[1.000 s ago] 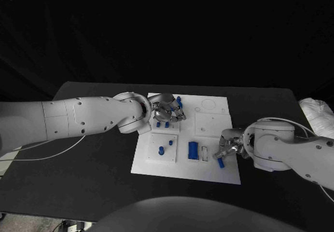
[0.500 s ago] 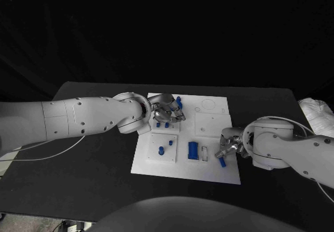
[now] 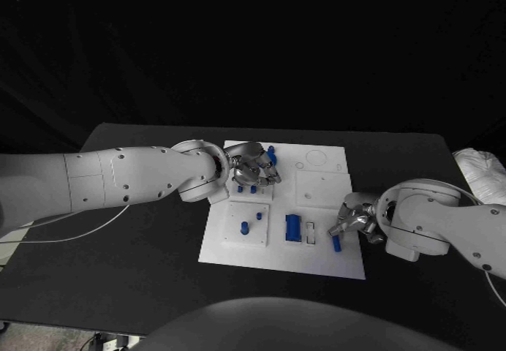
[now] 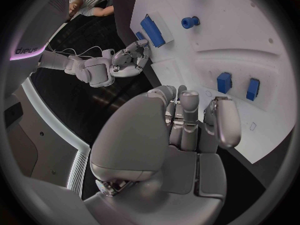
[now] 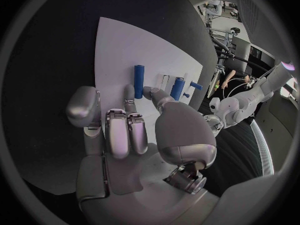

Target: Assemble the parts on the task board

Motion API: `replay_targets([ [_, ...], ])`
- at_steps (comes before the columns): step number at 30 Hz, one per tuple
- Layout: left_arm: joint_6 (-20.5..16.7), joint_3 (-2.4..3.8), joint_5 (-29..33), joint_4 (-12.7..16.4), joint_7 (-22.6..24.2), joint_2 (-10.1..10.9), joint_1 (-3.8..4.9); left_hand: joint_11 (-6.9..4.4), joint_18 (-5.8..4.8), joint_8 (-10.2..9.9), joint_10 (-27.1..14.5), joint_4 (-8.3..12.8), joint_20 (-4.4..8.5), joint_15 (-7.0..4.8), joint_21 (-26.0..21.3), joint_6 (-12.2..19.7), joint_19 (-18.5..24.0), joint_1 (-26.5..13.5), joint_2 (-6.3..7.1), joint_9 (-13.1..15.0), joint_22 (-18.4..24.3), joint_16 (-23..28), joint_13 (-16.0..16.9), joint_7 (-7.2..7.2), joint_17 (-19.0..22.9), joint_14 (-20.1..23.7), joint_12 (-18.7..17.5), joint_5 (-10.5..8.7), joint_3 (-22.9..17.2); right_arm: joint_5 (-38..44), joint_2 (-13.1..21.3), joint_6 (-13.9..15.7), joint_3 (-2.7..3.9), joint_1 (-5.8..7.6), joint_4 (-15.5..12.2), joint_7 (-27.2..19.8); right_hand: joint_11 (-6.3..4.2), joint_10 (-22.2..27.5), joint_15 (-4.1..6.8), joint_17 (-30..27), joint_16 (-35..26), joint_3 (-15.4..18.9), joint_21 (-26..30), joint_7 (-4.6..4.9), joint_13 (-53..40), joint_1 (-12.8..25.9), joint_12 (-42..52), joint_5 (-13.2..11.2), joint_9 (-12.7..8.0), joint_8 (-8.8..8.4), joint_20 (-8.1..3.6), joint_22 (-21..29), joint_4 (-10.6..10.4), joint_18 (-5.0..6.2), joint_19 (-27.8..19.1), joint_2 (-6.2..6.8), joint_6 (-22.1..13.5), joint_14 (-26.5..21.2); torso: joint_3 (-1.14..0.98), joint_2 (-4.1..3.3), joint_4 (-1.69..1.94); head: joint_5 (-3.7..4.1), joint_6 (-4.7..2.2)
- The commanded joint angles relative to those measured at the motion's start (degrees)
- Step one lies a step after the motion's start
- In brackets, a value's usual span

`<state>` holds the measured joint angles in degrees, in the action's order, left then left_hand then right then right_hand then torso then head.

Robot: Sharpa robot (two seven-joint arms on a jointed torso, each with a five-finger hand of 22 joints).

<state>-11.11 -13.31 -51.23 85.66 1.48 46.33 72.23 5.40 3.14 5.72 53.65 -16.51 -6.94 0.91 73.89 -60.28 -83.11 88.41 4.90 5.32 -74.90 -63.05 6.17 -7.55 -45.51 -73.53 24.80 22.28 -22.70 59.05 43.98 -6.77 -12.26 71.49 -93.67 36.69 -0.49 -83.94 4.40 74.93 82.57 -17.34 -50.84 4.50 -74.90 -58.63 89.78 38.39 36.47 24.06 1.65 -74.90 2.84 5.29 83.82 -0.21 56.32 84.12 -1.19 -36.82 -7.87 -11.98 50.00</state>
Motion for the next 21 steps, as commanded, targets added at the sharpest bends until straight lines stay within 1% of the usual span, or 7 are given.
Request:
replay_targets([
  [1,0.9,0.03,-0.1,0.1,-0.1,-0.1,0.00,-0.01,0.37,0.3,0.4,0.0,0.02,0.05,-0.2,0.0,0.2,0.5,-0.29,0.1,-10.4,0.3,0.1,-0.21,0.1,0.2,0.1,0.16,-0.3,-5.0,0.8,1.6,-0.76,-0.57,0.2,2.1,0.04,-6.1,-0.10,4.1,-0.2,-4.8,0.5,-0.05,-15.1,-1.7,0.2,0.4,-0.1,-18.44,0.10,-6.7,4.2,0.90,-0.4,-1.89,0.5,3.6,0.03,0.02,0.00,-0.08,0.00],
  [5,1.0,0.03,-0.1,0.0,-0.1,-0.1,-0.01,-0.01,0.38,0.3,0.5,0.0,0.02,0.06,-0.3,0.0,0.2,0.5,-0.30,0.1,-10.4,0.3,0.1,-0.24,0.2,0.2,0.1,0.15,-0.3,-7.0,1.4,2.5,-0.76,0.20,-0.2,1.9,0.01,-6.1,-0.09,4.0,-0.2,-4.9,0.5,-0.08,-15.1,-1.7,0.2,0.5,-0.1,-18.39,0.10,-6.7,4.2,0.91,-0.4,-1.89,0.6,3.6,0.05,0.05,0.02,0.04,0.00],
  [11,1.2,0.03,-0.1,-0.3,-0.2,-0.3,-0.04,-0.01,0.40,0.3,0.6,0.0,0.01,0.06,-0.4,0.0,0.3,0.5,-0.31,0.1,-10.4,0.4,0.1,-0.27,0.3,0.3,0.2,0.14,-0.3,-9.5,1.5,2.8,-0.75,1.27,-0.9,1.9,0.01,-6.1,-0.08,4.0,-0.2,-4.9,0.5,-0.09,-15.1,-1.7,0.2,0.5,-0.1,-18.37,0.10,-6.7,4.2,0.90,-0.4,-1.89,0.6,3.6,0.05,0.04,0.02,0.10,0.00],
  [14,1.3,0.03,-0.1,-0.4,-0.2,-0.4,-0.08,-0.01,0.40,0.3,0.6,0.0,0.01,0.06,-0.4,0.0,0.3,0.5,-0.31,0.1,-10.4,0.4,0.1,-0.27,0.3,0.3,0.2,0.14,-0.3,-10.4,1.1,2.8,-0.75,1.71,-1.1,1.8,0.00,-6.1,-0.08,4.0,-0.2,-4.9,0.6,-0.09,-15.1,-1.7,0.2,0.5,-0.1,-18.36,0.10,-6.7,4.2,0.91,-0.4,-1.89,0.6,3.6,0.03,0.04,-0.02,0.00,0.00],
  [17,1.6,0.03,-0.1,-0.4,-0.4,-0.5,-0.10,-0.01,0.41,0.3,0.6,0.0,0.01,0.06,-0.4,0.0,0.3,0.4,-0.32,0.1,-10.4,0.4,0.2,-0.29,0.3,0.3,0.2,0.14,-0.3,-11.2,0.3,2.6,-0.74,2.20,-1.0,1.8,0.00,-6.1,-0.08,4.0,-0.3,-4.9,0.5,-0.09,-15.1,-1.7,0.2,0.5,-0.1,-18.36,0.10,-6.7,4.2,0.90,-0.4,-1.89,0.6,3.6,0.01,0.02,0.02,-0.15,0.00],
  [21,1.8,0.03,-0.1,-0.4,-0.7,-0.5,-0.11,0.00,0.45,0.3,0.6,0.0,0.00,0.07,-0.6,0.0,0.4,0.4,-0.33,0.1,-10.3,0.6,0.2,-0.31,0.6,0.4,0.3,0.13,-0.3,-12.2,-1.0,2.5,-0.73,2.80,-0.2,1.9,0.00,-6.1,-0.07,4.0,-0.2,-4.9,0.5,-0.08,-15.1,-1.5,0.2,0.3,-0.1,-18.36,0.10,-6.7,4.1,0.91,-0.4,-1.89,0.6,3.6,0.00,0.02,0.09,0.09,0.00],
])
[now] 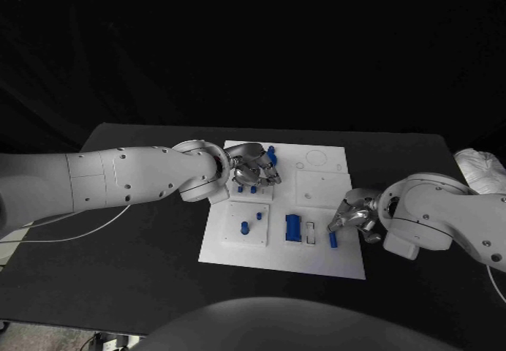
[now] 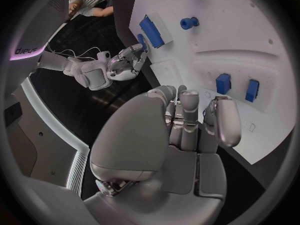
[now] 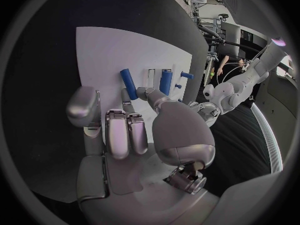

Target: Assemble the parts on the task board

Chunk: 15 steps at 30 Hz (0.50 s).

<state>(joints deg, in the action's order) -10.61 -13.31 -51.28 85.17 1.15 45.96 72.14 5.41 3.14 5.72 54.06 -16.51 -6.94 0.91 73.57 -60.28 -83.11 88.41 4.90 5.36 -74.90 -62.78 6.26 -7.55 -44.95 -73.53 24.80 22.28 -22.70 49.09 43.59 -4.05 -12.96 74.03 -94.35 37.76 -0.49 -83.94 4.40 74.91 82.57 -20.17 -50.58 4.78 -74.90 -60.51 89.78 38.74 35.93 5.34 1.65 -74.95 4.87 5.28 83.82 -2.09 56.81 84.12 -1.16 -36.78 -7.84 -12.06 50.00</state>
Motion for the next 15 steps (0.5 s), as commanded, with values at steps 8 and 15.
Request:
replay_targets([
  [8,1.3,0.03,-0.1,0.0,-0.5,-0.2,-0.03,0.01,0.47,0.3,0.2,-0.1,0.00,0.08,-0.4,0.0,0.4,0.4,-0.32,0.1,-10.3,0.4,0.1,-0.34,0.3,0.5,0.3,0.12,-0.3,-4.9,-3.1,-0.8,-0.01,0.77,2.8,1.1,0.00,-6.1,-0.06,4.1,-0.2,-2.2,0.1,-0.36,-15.1,0.5,0.2,-0.6,0.3,0.30,0.10,-6.7,2.0,0.88,-0.3,-0.01,0.0,3.6,0.02,-0.03,0.08,0.32,0.00],
  [15,1.3,0.03,-0.1,0.0,-0.5,-0.3,-0.03,0.02,0.47,0.2,0.2,-0.1,-0.01,0.09,-0.4,0.0,0.4,0.4,-0.29,0.0,-10.3,0.5,0.1,-0.37,0.3,0.6,0.3,0.10,-0.3,-6.9,-4.5,-0.9,-0.01,0.85,4.6,1.3,0.01,-6.1,-0.07,4.1,-0.1,-2.2,-0.1,-0.33,-15.1,0.7,0.2,-0.9,0.3,0.26,0.10,-6.8,1.9,0.84,-0.3,-0.09,-0.1,3.6,0.02,0.05,0.02,0.27,0.00],
])
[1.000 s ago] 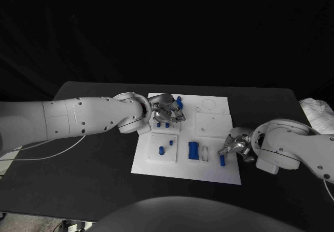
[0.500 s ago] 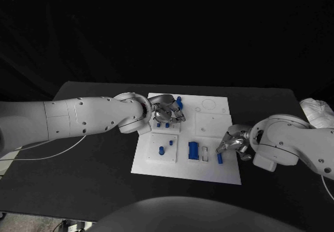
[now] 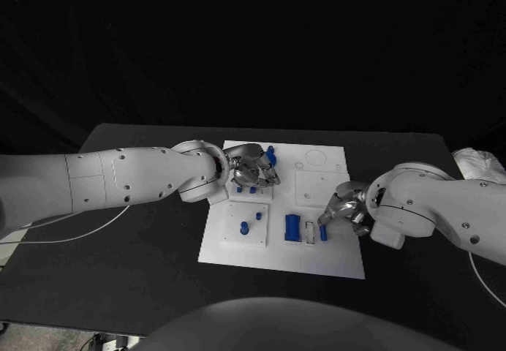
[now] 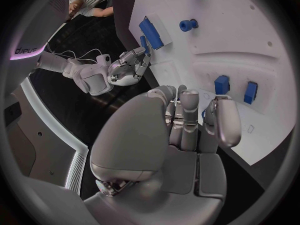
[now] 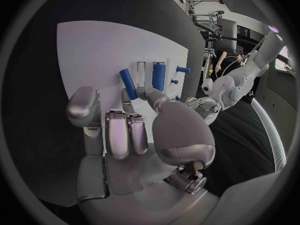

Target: Assemble the parts on the task board

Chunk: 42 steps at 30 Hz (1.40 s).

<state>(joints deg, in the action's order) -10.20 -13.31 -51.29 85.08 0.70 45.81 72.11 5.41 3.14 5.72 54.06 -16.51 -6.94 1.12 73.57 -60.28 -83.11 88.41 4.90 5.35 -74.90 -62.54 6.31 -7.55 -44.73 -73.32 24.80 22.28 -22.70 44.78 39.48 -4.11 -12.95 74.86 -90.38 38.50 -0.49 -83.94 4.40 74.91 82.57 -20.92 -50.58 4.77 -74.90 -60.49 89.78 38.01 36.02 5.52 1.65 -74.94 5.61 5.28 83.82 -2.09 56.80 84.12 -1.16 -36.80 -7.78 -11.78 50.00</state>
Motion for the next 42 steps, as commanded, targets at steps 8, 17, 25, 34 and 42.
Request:
replay_targets([
  [8,1.0,0.03,-0.1,-0.1,-0.1,-0.2,0.00,0.02,0.47,0.2,0.2,-0.1,-0.01,-0.11,-0.4,0.0,0.4,0.4,-0.29,0.1,-10.3,0.2,0.1,-0.37,0.1,0.3,0.3,0.10,-0.3,-6.1,-1.2,-1.8,-0.03,0.03,2.3,0.8,0.01,-6.1,-0.08,4.3,-0.1,-1.6,-0.4,-0.33,-15.1,0.8,0.2,-0.5,0.2,0.11,0.10,-6.8,1.0,0.80,-0.3,-0.27,-0.1,3.7,0.01,0.01,-0.11,0.05,0.00],
  [17,1.3,0.03,-0.1,-0.2,-0.3,-0.4,-0.02,0.06,0.51,0.2,0.1,-0.1,-0.03,-0.09,-0.6,0.1,0.5,0.3,-0.28,0.0,-10.2,0.3,0.1,-0.41,0.2,0.5,0.2,0.09,-0.3,-8.9,-1.1,-2.4,-0.03,0.02,3.3,0.8,-0.11,-6.1,0.00,4.4,0.1,-2.1,-0.7,-0.52,-15.1,0.7,0.2,-0.9,0.2,0.46,0.06,-6.9,1.0,0.76,-0.2,-0.74,0.4,3.7,-0.01,0.00,-0.12,0.08,0.00],
  [25,1.7,0.03,-0.1,-0.2,-0.8,-0.3,-0.02,0.08,0.55,0.2,-0.1,-0.1,-0.05,-0.06,-0.8,0.2,0.7,0.3,-0.31,0.0,-10.1,0.5,0.1,-0.44,0.5,0.6,0.2,0.08,-0.4,-12.2,-0.5,-4.6,-0.03,0.12,4.1,0.7,-0.27,-6.1,0.11,4.7,0.3,-2.2,-1.2,-0.70,-15.1,0.6,0.2,-1.5,0.4,0.86,-0.01,-7.1,1.4,0.68,-0.1,-0.59,0.9,3.8,-0.01,0.02,-0.09,0.02,0.00],
  [34,1.6,0.03,-0.1,-0.2,-0.8,-0.2,-0.02,0.08,0.58,0.2,-0.2,-0.1,-0.07,-0.04,-1.0,0.3,0.7,0.3,-0.35,0.0,-10.1,0.6,0.1,-0.44,0.6,0.8,0.2,0.07,-0.4,-13.4,-0.5,-6.4,-0.03,0.95,4.4,0.9,-0.31,-6.1,0.17,4.9,0.4,-2.3,-1.5,-0.75,-15.1,0.5,0.2,-2.4,0.4,0.99,-0.07,-7.2,1.6,0.64,0.0,-0.59,1.0,3.8,0.02,0.02,-0.10,0.14,0.00],
  [42,1.7,0.03,-0.1,-0.3,-0.7,-0.4,-0.03,0.08,0.58,0.2,-0.2,-0.1,-0.07,-0.04,-1.0,0.3,0.7,0.3,-0.35,0.0,-10.1,0.6,0.1,-0.44,0.6,0.8,0.2,0.07,-0.4,-14.9,-1.1,-7.0,-0.04,1.37,4.7,1.0,-0.31,-6.1,0.18,4.8,0.4,-2.3,-1.6,-0.74,-15.1,0.5,0.2,-2.9,0.4,1.00,-0.09,-7.2,1.7,0.62,0.1,-0.62,0.8,3.8,0.04,0.05,-0.08,0.34,0.00],
])
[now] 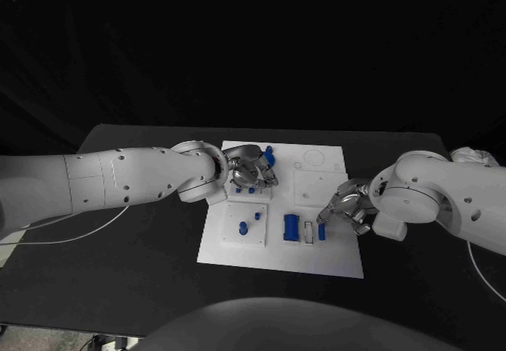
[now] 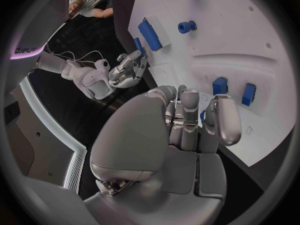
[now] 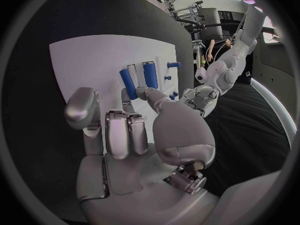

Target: Assemble the parts on the task board

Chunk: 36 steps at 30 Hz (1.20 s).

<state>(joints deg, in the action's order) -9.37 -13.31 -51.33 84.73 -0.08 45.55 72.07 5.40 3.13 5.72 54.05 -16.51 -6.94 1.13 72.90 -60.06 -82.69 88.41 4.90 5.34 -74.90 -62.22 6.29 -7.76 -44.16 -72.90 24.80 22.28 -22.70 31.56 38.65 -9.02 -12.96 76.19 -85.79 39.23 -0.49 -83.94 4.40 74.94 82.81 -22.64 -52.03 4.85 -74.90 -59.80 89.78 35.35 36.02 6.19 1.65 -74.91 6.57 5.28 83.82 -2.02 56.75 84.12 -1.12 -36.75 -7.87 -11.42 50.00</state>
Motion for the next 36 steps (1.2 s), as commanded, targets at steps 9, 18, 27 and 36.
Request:
replay_targets([
  [9,1.0,0.03,0.0,-0.2,0.1,-0.5,-0.01,0.09,0.59,0.1,-0.3,-0.1,-0.09,-0.04,-0.3,0.1,0.3,0.3,-0.36,0.0,-10.1,0.3,0.1,-0.24,0.1,0.4,0.2,0.06,-0.5,-2.6,-1.5,-2.1,-0.02,0.10,0.9,0.5,-0.29,-6.1,0.16,4.7,0.1,-0.5,-0.1,-0.82,-15.1,0.0,0.2,-1.4,0.5,0.42,-0.10,-7.2,0.7,0.62,0.0,-0.77,0.8,3.8,-0.04,-0.04,0.06,0.40,0.00],
  [18,1.1,0.03,-0.1,-0.4,0.2,-0.9,-0.05,0.09,0.59,0.1,-0.3,-0.1,-0.09,-0.04,-0.3,0.1,0.3,0.3,-0.36,0.0,-10.1,0.3,0.1,-0.24,0.1,0.4,0.2,0.06,-0.5,-2.9,-2.4,-2.8,-0.05,-0.30,1.9,0.8,-0.09,-6.1,0.00,4.2,-0.2,-0.2,0.7,-0.58,-15.1,0.7,0.2,-3.7,0.3,0.07,-0.01,-7.0,0.2,0.70,-0.2,-1.04,-0.1,3.7,-0.07,-0.10,-0.03,0.48,0.00],
  [27,1.3,0.03,-0.1,-0.4,0.0,-1.0,-0.06,0.09,0.59,0.1,-0.3,-0.1,-0.09,-0.04,-0.3,0.1,0.3,0.3,-0.36,0.0,-10.1,0.3,0.1,-0.24,0.1,0.4,0.2,0.06,-0.5,-3.1,-3.0,-2.8,-0.05,-0.48,2.5,0.8,0.19,-6.1,-0.23,3.6,-0.7,0.7,2.0,-0.30,-15.1,2.0,0.2,-7.8,0.0,-0.39,0.19,-6.7,-1.0,0.87,-0.4,-1.29,-1.2,3.5,-0.05,-0.06,-0.01,0.55,0.00],
  [36,1.4,0.03,-0.2,-0.3,-0.1,-1.1,-0.07,0.12,0.60,0.1,-0.3,-0.1,-0.10,-0.03,-0.4,0.1,0.4,0.3,-0.40,0.0,-10.1,0.3,0.1,-0.27,0.0,0.4,0.2,0.05,-0.5,-3.0,-3.2,-2.9,-0.04,-0.95,3.0,0.8,0.28,-6.1,-0.30,3.4,-0.8,1.0,2.5,-0.19,-15.1,2.3,0.2,-8.8,-0.1,-0.58,0.26,-6.6,-1.3,0.95,-0.5,-1.25,-1.6,3.5,-0.07,0.00,0.08,0.56,0.00],
])
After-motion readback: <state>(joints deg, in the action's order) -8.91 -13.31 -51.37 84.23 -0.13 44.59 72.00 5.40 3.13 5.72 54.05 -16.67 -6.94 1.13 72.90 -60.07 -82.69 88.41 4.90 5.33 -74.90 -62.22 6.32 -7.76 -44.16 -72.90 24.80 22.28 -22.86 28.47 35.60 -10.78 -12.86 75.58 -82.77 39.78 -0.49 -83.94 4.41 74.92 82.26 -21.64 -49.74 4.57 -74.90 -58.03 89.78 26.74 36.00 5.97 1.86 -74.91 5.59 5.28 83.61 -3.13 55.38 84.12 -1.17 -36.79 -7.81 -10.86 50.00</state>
